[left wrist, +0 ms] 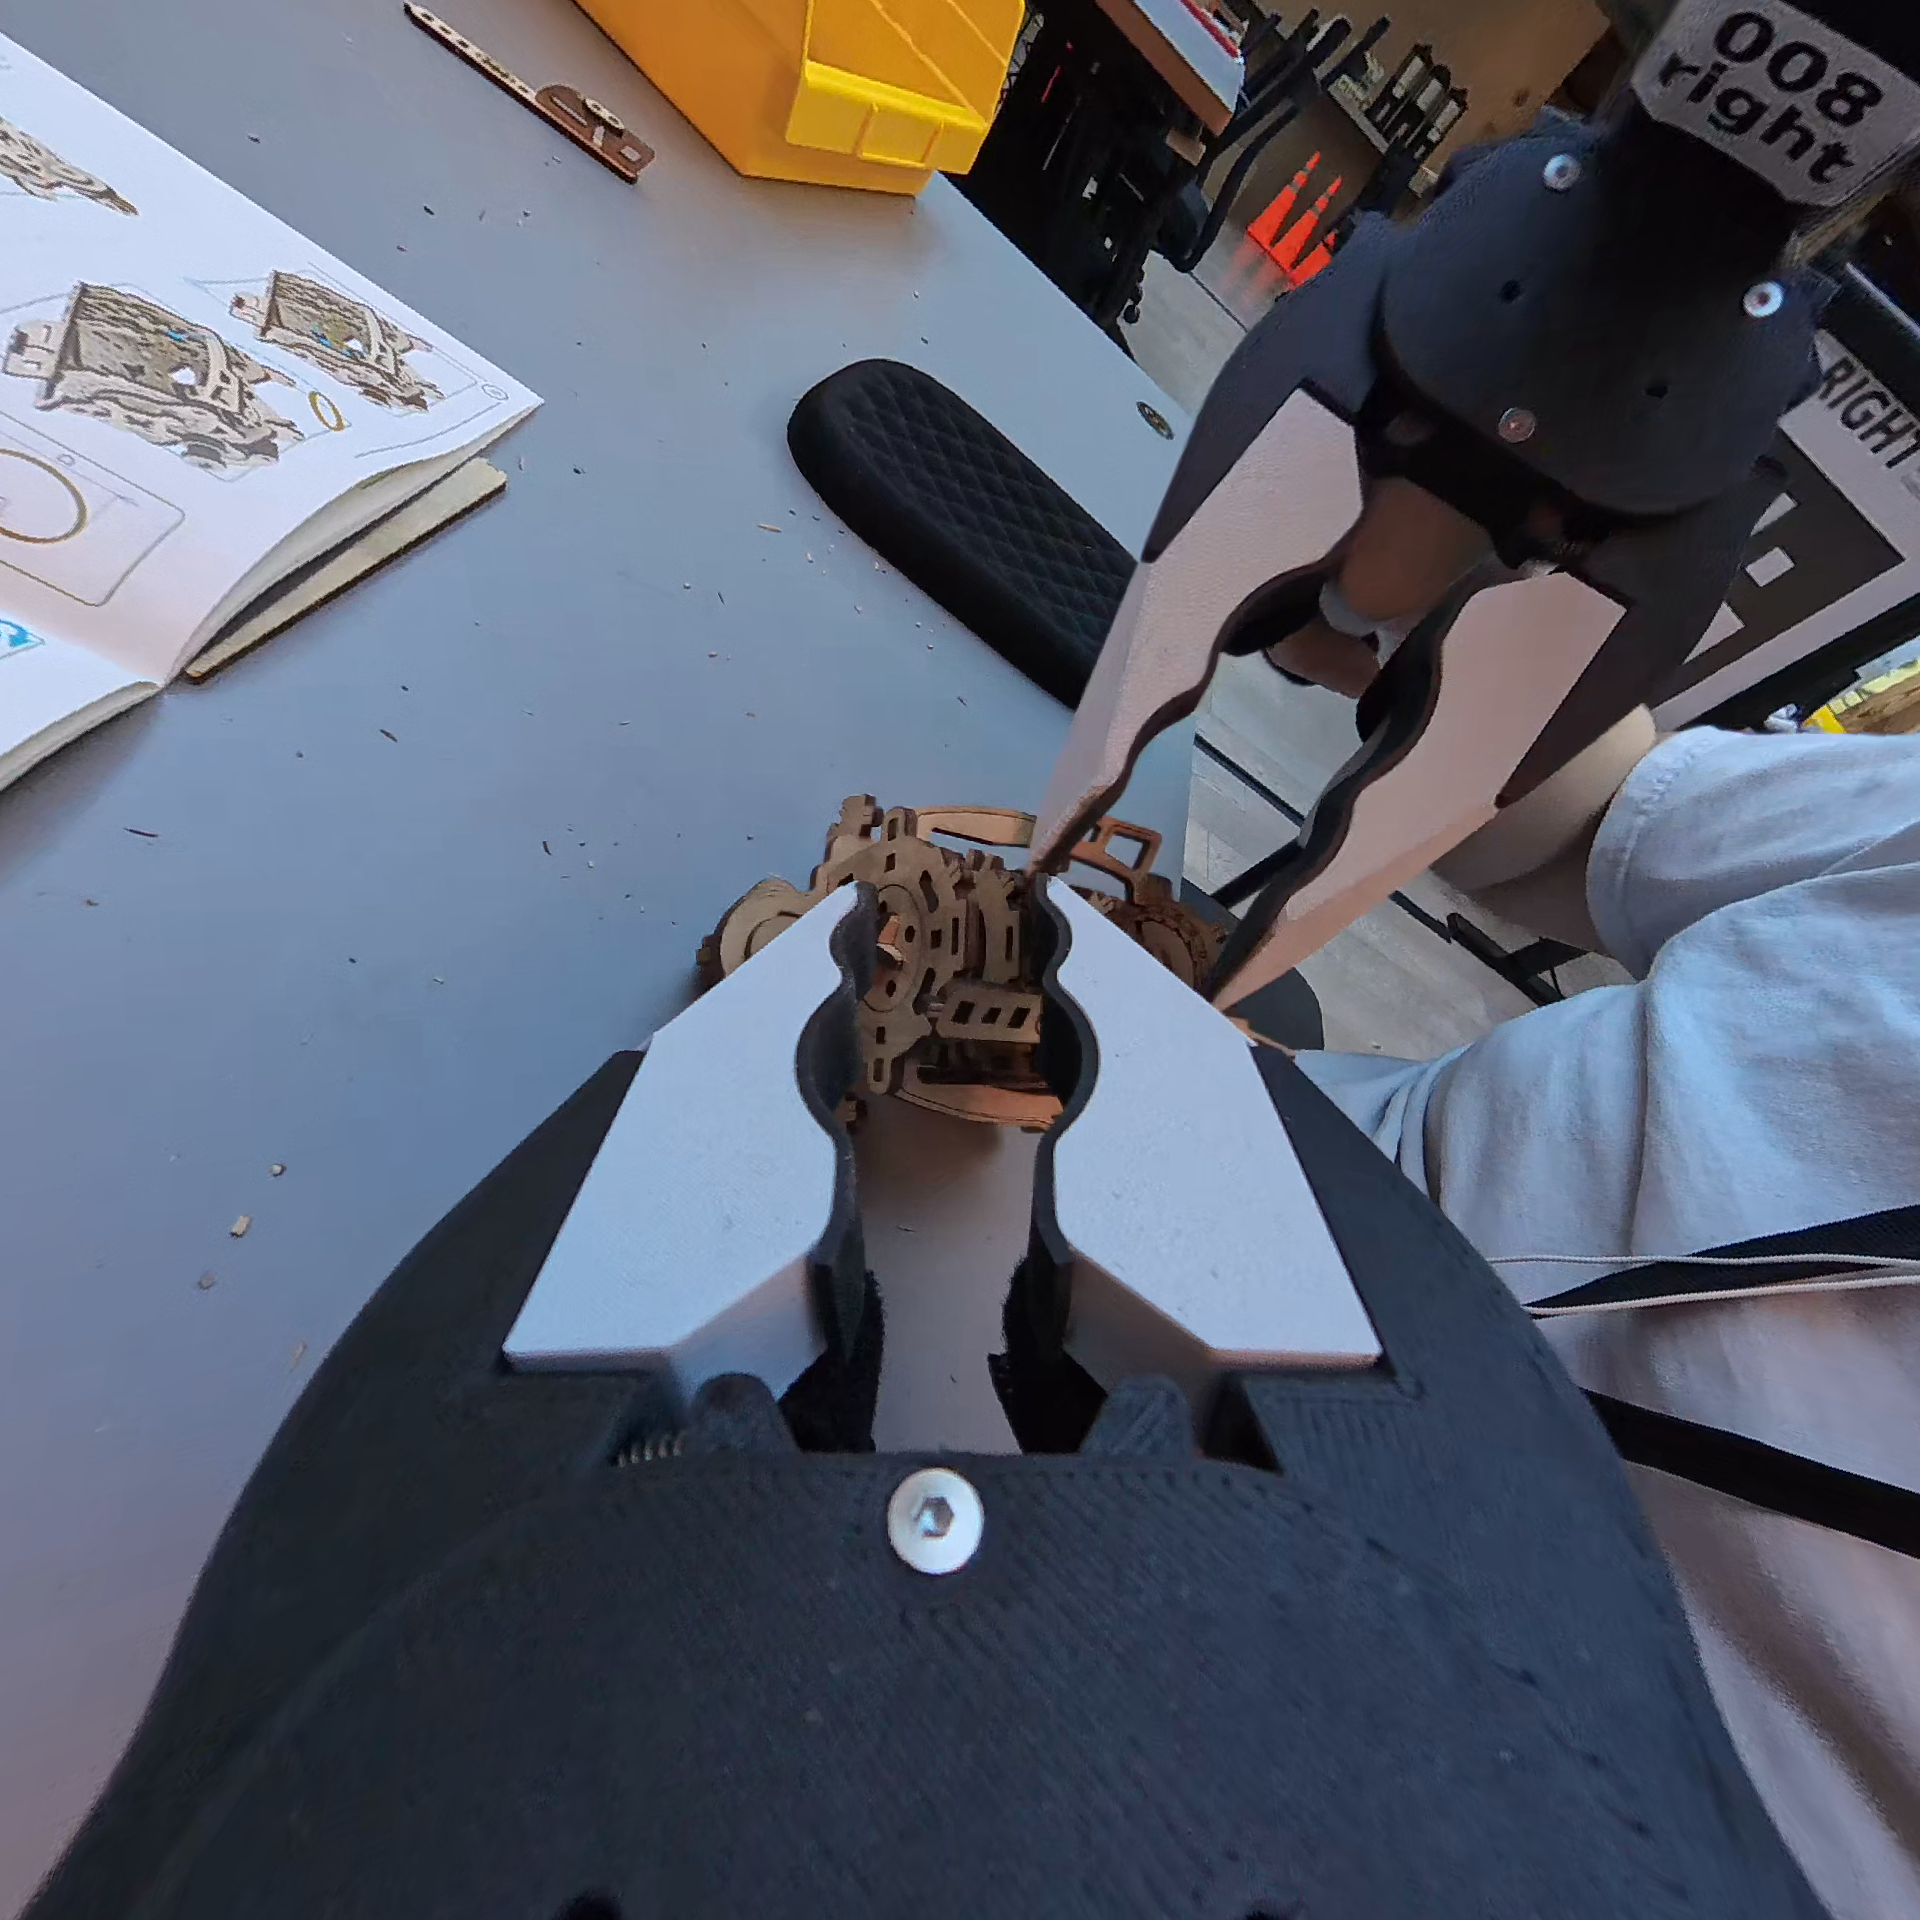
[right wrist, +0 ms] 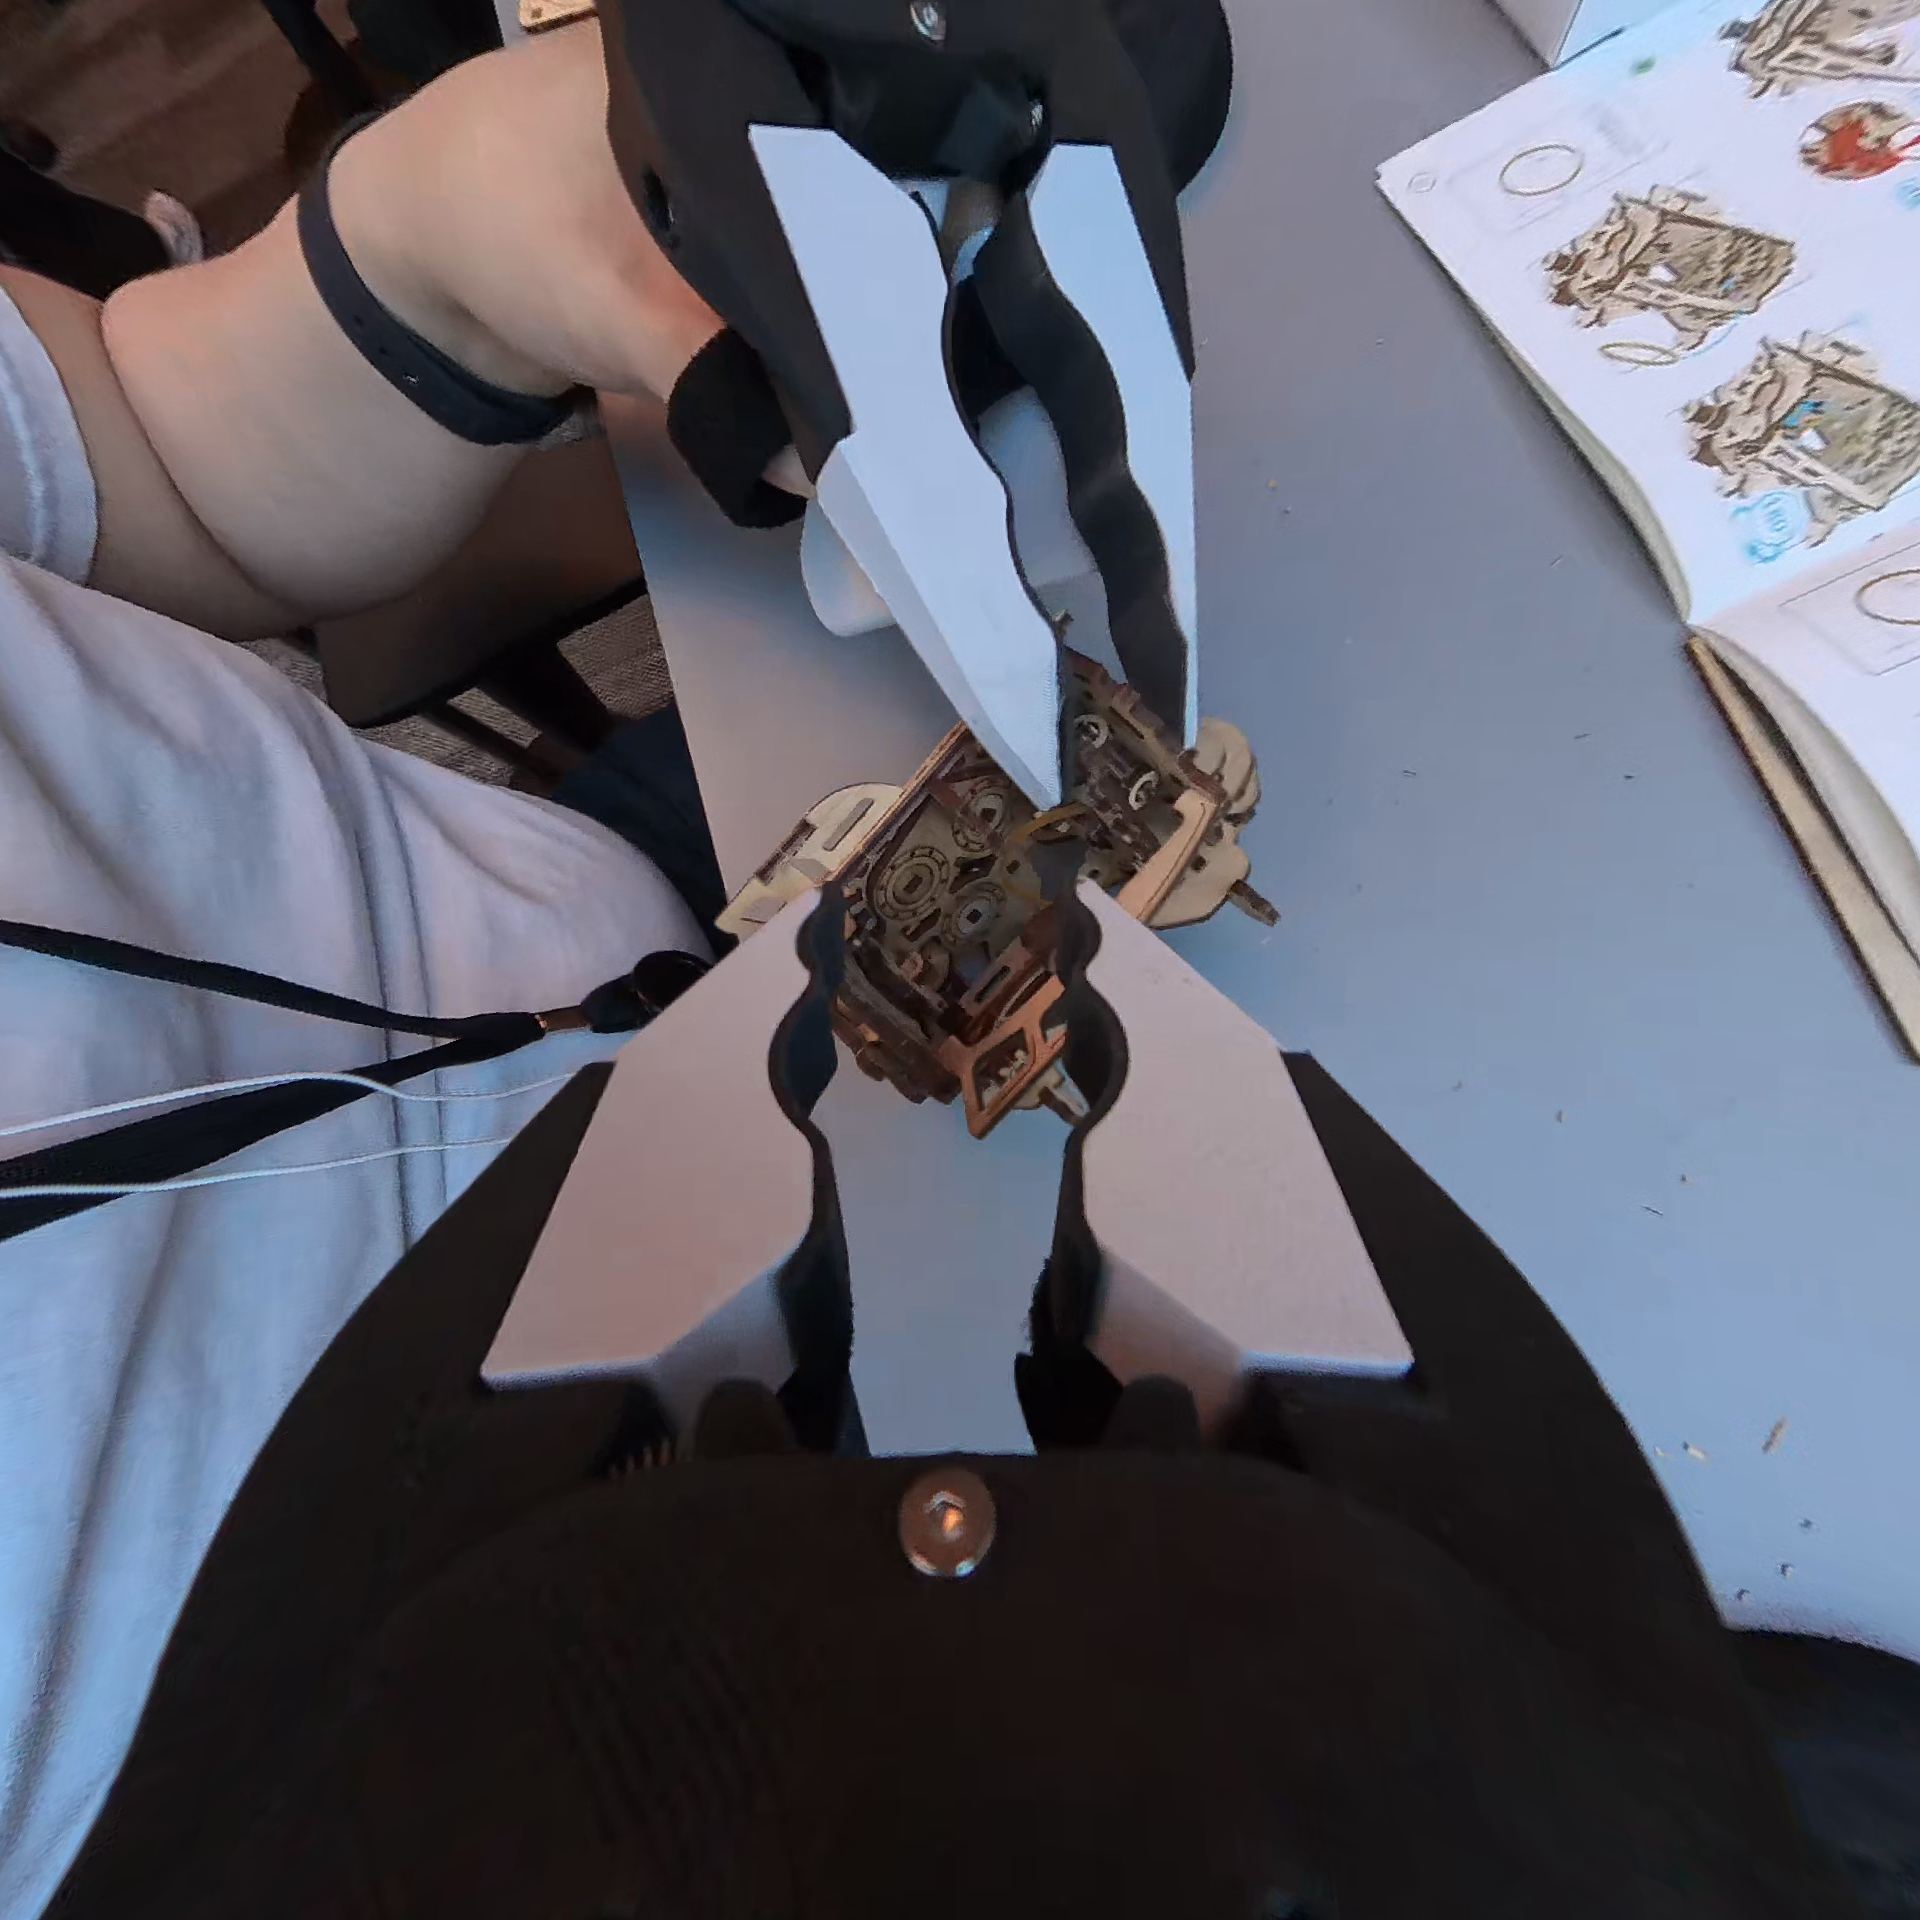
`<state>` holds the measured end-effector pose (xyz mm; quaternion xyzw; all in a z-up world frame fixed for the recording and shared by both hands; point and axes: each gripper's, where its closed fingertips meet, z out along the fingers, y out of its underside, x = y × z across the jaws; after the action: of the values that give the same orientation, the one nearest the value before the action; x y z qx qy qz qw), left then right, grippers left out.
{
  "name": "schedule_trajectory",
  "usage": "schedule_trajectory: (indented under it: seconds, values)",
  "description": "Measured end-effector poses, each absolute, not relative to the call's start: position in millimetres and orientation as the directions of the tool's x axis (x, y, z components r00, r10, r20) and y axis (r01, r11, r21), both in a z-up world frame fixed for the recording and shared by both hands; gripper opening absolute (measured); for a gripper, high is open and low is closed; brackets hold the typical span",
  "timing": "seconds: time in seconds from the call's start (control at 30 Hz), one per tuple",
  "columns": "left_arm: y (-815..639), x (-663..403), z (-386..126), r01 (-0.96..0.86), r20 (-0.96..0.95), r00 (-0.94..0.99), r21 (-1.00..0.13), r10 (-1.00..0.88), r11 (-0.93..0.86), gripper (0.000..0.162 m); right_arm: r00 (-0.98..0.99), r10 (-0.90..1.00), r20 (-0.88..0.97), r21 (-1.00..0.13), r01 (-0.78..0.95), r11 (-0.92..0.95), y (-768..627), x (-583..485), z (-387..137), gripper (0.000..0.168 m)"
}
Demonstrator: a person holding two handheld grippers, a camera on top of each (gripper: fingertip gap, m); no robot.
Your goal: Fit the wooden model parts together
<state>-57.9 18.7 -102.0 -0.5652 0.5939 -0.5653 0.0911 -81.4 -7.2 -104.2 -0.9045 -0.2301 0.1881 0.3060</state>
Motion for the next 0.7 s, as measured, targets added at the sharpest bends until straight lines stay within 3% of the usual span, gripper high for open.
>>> schedule_trajectory:
  seconds: [0.03,0.37,0.63,0.7]
  values:
    - [19.0,-57.8,-102.0,-0.568,0.533,-0.345,-0.774,-0.773,-0.281,0.027,0.819,0.533,-0.213,-0.634,0.3,-0.713,-6.2,-82.7,-104.9,0.04]
    - [19.3,-56.2,-102.3,-0.566,0.542,-0.361,-0.774,-0.759,-0.284,0.026,0.737,0.528,-0.423,-0.58,0.227,-0.782,-10.2,-94.9,-97.3,0.057]
    - [19.7,-55.2,-102.1,-0.561,0.553,-0.358,-0.772,-0.753,-0.3,0.027,0.694,0.579,-0.428,-0.595,0.265,-0.759,-18.9,-107.8,-94.0,0.104]
    - [19.6,-55.0,-102.1,-0.561,0.552,-0.356,-0.772,-0.754,-0.299,0.027,0.699,0.593,-0.4,-0.597,0.292,-0.747,-20.6,-110.8,-96.3,0.109]
